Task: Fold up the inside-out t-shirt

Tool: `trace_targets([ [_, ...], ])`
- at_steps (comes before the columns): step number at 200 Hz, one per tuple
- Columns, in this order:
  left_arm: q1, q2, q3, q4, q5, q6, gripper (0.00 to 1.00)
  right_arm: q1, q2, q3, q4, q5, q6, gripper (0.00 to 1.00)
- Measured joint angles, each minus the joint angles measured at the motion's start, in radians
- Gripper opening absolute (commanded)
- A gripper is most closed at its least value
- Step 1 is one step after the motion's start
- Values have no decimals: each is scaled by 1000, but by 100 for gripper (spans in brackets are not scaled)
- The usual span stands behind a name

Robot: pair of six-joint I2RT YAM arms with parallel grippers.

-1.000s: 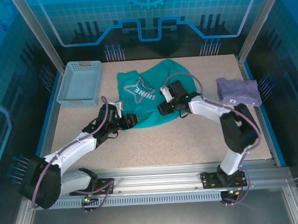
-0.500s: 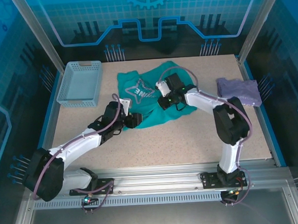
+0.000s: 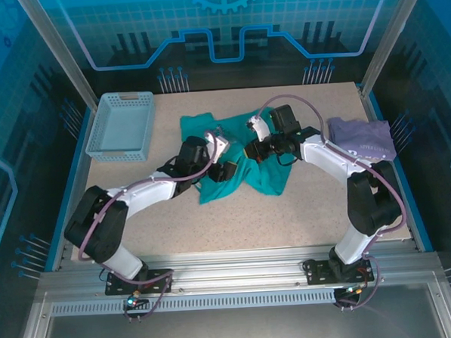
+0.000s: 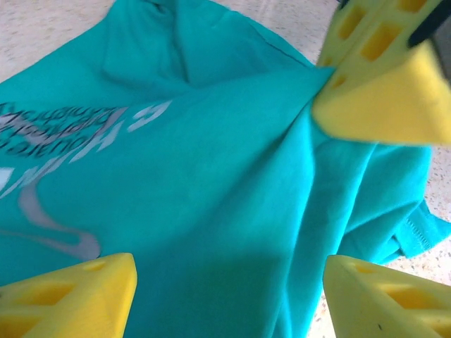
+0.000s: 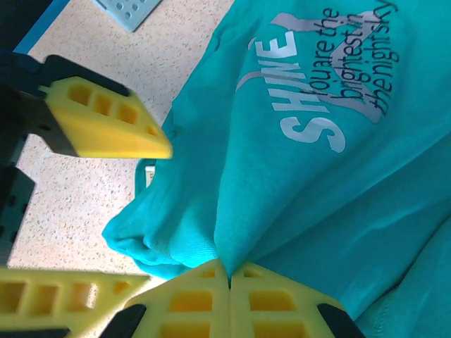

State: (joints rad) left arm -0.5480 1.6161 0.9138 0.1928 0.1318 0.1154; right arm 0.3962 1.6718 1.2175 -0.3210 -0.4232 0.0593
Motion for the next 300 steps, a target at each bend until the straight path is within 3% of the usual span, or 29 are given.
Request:
trace_targets([
  [41, -24, 83, 48, -3, -52, 26, 45, -7, -1, -13, 0, -8, 4, 5],
  [81, -23, 94, 50, -5, -77, 23, 32, -13, -12, -27, -3, -3, 3, 5],
  [102, -18, 105, 63, -9, -80, 14, 16, -13, -18, -28, -4, 1, 0, 5],
  [115, -11, 113, 78, -24, -66, 5, 0, -13, -28, -35, -5, 13, 0, 9],
  [134, 5, 119, 119, -84, -2, -58, 0, -13, -39, -37, -32, 90, 10, 22],
  [157, 21, 107, 162, -144, 136, -237, 0, -5, -63, -59, -60, 272, 50, 36],
  [190, 21, 12, 109, -142, 310, -523, 0, 59, -299, -282, -16, 388, 80, 55],
  [211, 18, -65, 63, -144, 353, -618, 0, 126, -457, -397, 42, 390, 102, 58],
  [229, 18, -113, 41, -144, 365, -664, 0, 179, -499, -452, 101, 391, 137, 61],
  [260, 18, -146, 31, -153, 380, -702, 0, 250, -464, -523, 211, 410, 220, 68],
  [300, 18, -177, 30, -184, 383, -713, 0, 260, -316, -508, 348, 418, 271, 70],
])
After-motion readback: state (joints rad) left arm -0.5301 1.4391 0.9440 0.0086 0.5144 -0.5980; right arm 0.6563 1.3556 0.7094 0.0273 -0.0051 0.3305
